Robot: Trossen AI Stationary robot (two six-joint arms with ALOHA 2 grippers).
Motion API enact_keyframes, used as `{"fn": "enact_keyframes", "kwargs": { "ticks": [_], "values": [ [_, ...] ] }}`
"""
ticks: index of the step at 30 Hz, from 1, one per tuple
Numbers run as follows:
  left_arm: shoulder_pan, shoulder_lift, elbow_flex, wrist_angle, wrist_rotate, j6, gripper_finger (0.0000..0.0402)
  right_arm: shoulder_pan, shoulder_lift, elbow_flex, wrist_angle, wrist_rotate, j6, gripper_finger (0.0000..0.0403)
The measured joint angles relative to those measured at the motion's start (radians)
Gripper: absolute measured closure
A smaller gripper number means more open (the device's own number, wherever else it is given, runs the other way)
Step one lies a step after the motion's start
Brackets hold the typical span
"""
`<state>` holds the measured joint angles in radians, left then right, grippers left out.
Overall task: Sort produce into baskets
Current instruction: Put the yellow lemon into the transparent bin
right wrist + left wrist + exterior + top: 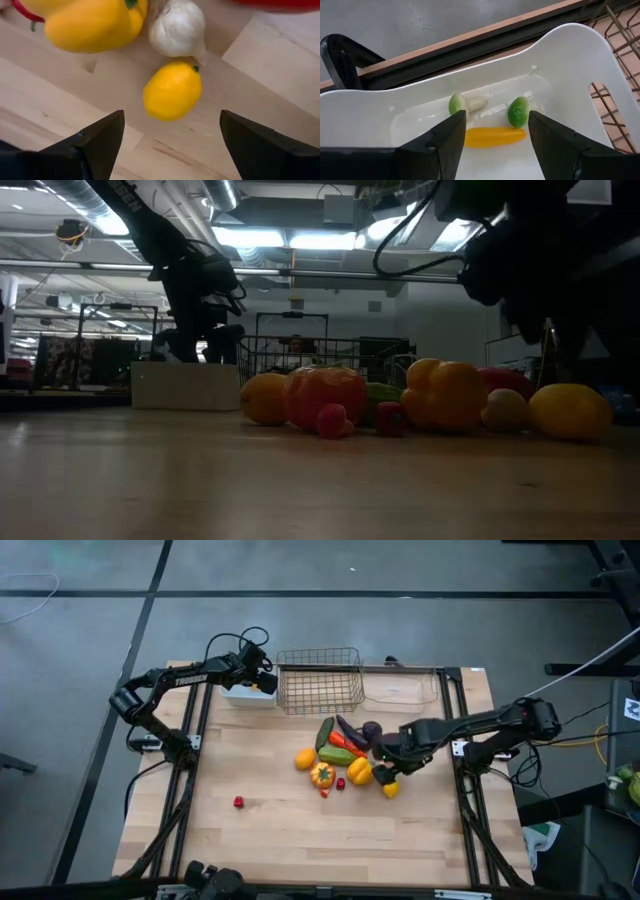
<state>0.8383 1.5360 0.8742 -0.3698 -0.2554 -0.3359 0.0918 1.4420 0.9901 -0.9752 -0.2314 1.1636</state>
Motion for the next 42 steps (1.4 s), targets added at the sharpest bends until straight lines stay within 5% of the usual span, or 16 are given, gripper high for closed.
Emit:
{"fn": "enact_keyframes", "kwargs": {
  "ticks": [14, 33, 42],
  "values": [
    [0.0, 0.0, 0.0, 0.0, 0.0, 0.002, 0.019, 0.106, 0.102, 0.0, 0.042, 0.097, 0.154, 0.0075],
    [0.0, 0.0, 0.0, 0.0, 0.0, 0.002, 0.019, 0.118, 0.243, -0.001, 0.089, 0.083, 0.167, 0.0076],
    [0.0, 0.0, 0.0, 0.0, 0.0, 0.002, 0.019, 0.118, 0.243, -0.001, 0.093, 0.082, 0.167, 0.0154]
  ]
}}
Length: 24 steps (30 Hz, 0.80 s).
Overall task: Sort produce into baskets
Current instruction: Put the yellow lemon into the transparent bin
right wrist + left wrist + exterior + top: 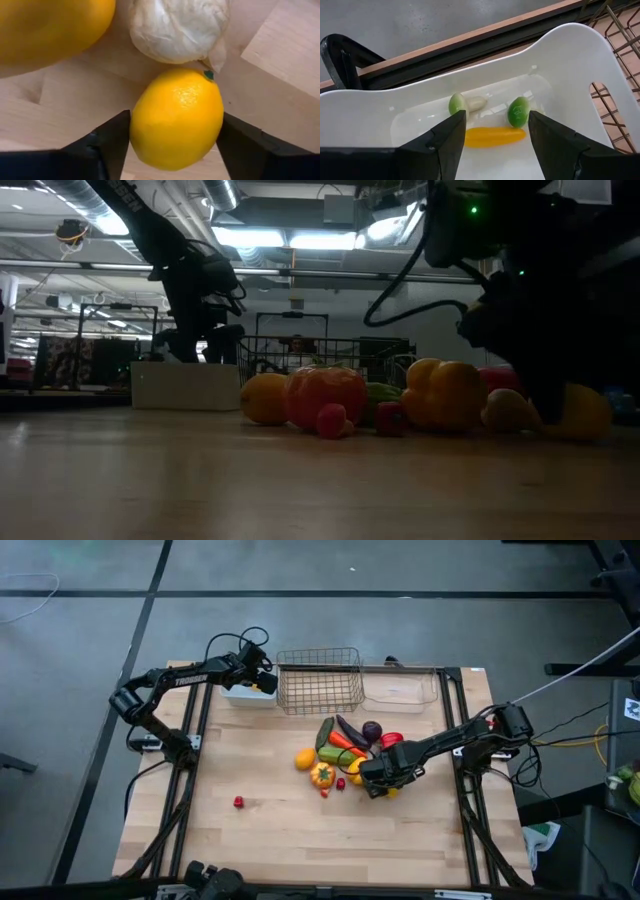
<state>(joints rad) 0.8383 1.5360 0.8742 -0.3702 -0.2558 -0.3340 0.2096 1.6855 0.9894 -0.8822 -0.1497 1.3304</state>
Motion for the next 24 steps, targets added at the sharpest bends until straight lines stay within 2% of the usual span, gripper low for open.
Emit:
{"fn": "enact_keyframes", "kwargs": {
  "ticks": [4, 9, 14, 18, 24],
  "values": [
    [0.0, 0.0, 0.0, 0.0, 0.0, 0.0, 0.019, -0.001, -0.001, 0.0, -0.002, -0.018, -0.002, 0.018],
    [0.0, 0.0, 0.0, 0.0, 0.0, 0.0, 0.019, -0.001, -0.007, 0.0, -0.009, -0.075, -0.027, 0.0168],
    [0.0, 0.0, 0.0, 0.0, 0.0, 0.0, 0.019, -0.008, -0.035, 0.007, -0.017, -0.08, -0.029, 0.0162],
    [0.0, 0.0, 0.0, 0.0, 0.0, -0.001, 0.019, -0.029, -0.07, 0.041, -0.063, -0.058, -0.055, 0.0166],
    [0.0, 0.0, 0.0, 0.0, 0.0, -0.002, 0.019, -0.098, -0.116, 0.138, -0.225, 0.018, -0.138, 0.0165]
  ]
}}
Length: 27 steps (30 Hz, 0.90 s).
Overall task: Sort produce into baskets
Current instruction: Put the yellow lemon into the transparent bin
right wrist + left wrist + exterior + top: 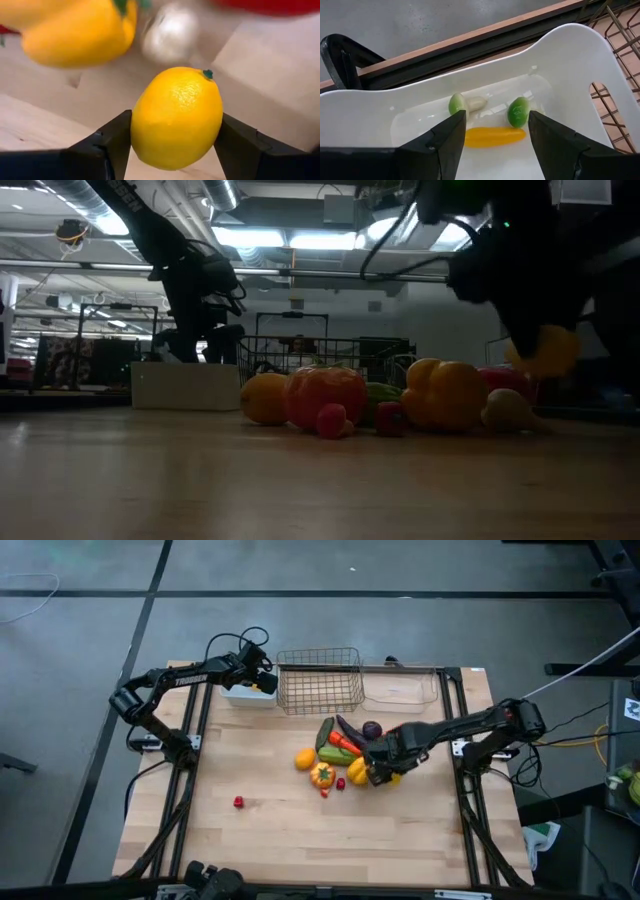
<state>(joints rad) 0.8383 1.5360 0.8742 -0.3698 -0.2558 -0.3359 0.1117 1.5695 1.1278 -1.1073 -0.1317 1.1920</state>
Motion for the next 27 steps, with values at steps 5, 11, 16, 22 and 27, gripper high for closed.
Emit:
{"fn": "enact_keyframes", "kwargs": {
  "ticks": [5, 11, 16, 22, 27],
  "values": [
    [0.0, 0.0, 0.0, 0.0, 0.0, -0.002, 0.019, -0.099, -0.009, 0.098, -0.113, 0.091, -0.135, 0.0165],
    [0.0, 0.0, 0.0, 0.0, 0.0, -0.002, 0.019, -0.264, -0.009, 0.181, -0.124, 0.158, -0.344, 0.0165],
    [0.0, 0.0, 0.0, 0.0, 0.0, -0.002, 0.019, -0.42, -0.009, 0.214, -0.121, 0.177, -0.507, 0.0165],
    [0.0, 0.0, 0.0, 0.0, 0.0, -0.002, 0.019, -0.597, -0.009, 0.217, -0.095, 0.212, -0.665, 0.0165],
    [0.0, 0.0, 0.0, 0.0, 0.0, -0.002, 0.019, -0.714, -0.009, 0.217, -0.025, 0.246, -0.769, 0.0165]
  ]
}}
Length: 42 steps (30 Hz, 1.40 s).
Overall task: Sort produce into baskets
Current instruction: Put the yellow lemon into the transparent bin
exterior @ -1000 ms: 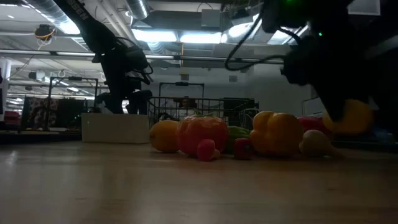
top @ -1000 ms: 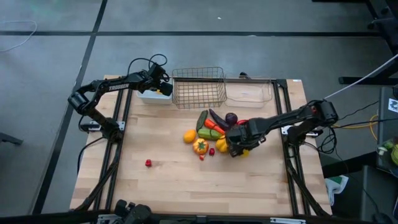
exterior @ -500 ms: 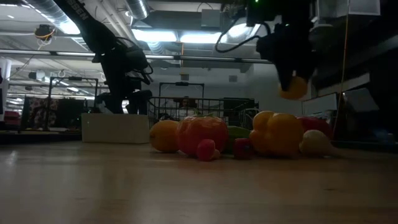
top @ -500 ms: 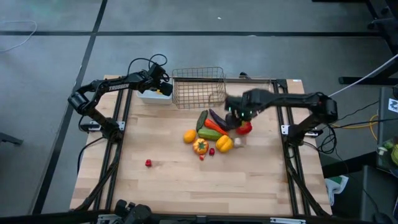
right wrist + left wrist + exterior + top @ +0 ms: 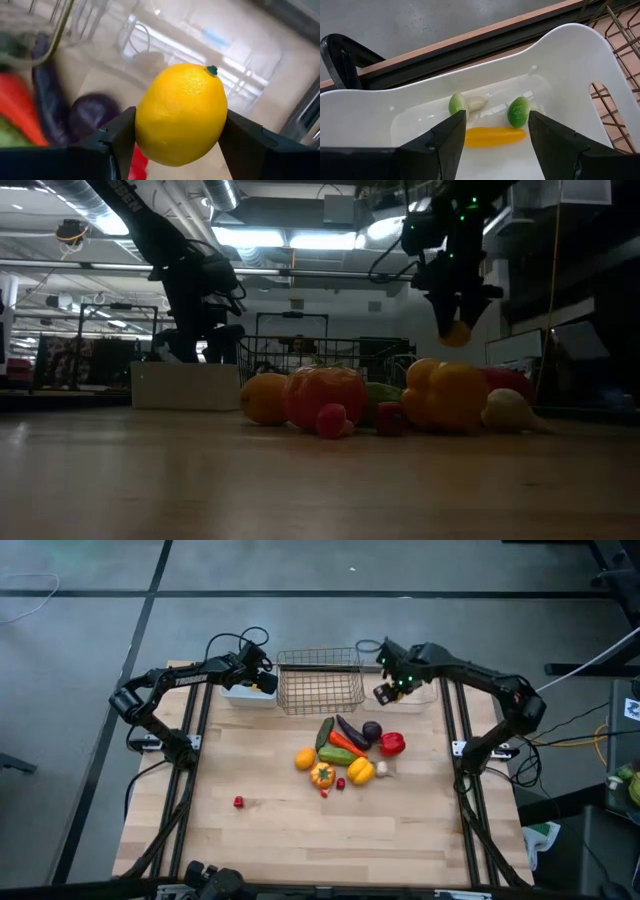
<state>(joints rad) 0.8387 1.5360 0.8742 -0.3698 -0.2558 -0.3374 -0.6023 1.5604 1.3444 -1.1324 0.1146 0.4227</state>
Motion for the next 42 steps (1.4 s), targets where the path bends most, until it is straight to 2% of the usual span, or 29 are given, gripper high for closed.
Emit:
{"fn": "enact_keyframes", "kwargs": {
  "ticks": [8, 15, 25, 36, 42],
  "values": [
    [0.0, 0.0, 0.0, 0.0, 0.0, 0.0, 0.019, -0.129, 0.06, 0.0, 0.107, -0.001, -0.078, 0.0165],
    [0.0, 0.0, 0.0, 0.0, 0.0, 0.0, 0.019, -0.185, 0.148, 0.0, 0.125, -0.001, -0.117, 0.0165],
    [0.0, 0.0, 0.0, 0.0, 0.0, 0.0, 0.019, -0.197, 0.244, -0.001, 0.228, 0.007, -0.213, 0.0165],
    [0.0, 0.0, 0.0, -0.002, 0.0, 0.0, 0.019, -0.197, 0.277, -0.001, 0.241, 0.006, -0.221, 0.0164],
    [0.0, 0.0, 0.0, -0.002, 0.0, 0.0, 0.019, -0.197, 0.277, -0.001, 0.241, 0.006, -0.221, 0.0118]
  ]
}}
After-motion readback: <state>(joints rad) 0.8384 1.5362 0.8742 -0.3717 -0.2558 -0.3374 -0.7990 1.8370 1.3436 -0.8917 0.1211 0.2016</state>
